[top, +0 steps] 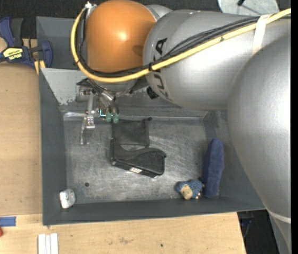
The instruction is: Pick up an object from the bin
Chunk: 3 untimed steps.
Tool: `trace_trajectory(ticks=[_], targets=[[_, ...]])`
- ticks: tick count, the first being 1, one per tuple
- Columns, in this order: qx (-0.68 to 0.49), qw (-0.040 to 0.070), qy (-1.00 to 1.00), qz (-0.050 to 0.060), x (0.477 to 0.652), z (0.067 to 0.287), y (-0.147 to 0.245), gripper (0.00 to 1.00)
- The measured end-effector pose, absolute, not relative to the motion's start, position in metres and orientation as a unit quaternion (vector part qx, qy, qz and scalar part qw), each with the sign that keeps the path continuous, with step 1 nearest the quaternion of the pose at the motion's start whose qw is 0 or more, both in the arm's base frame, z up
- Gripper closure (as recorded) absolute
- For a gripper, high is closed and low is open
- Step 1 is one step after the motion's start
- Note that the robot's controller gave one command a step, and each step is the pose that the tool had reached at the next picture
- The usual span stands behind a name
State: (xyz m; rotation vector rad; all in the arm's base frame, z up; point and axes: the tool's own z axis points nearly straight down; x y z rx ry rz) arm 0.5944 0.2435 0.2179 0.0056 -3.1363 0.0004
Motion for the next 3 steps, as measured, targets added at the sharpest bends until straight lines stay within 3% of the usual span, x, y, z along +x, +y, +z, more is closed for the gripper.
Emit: trace_trajectory(ticks=[1, 2, 3], targets=[[-0.018, 0.002, -1.0, 0.002, 0.624, 0.123, 0.157, 0.0], [-0.005, -0.005, -1.0, -0.002, 0.594, 0.107, 0.087, 0.0], [0.042, -0.004, -0.999, -0.002, 0.599, 0.091, 0.057, 0.0]])
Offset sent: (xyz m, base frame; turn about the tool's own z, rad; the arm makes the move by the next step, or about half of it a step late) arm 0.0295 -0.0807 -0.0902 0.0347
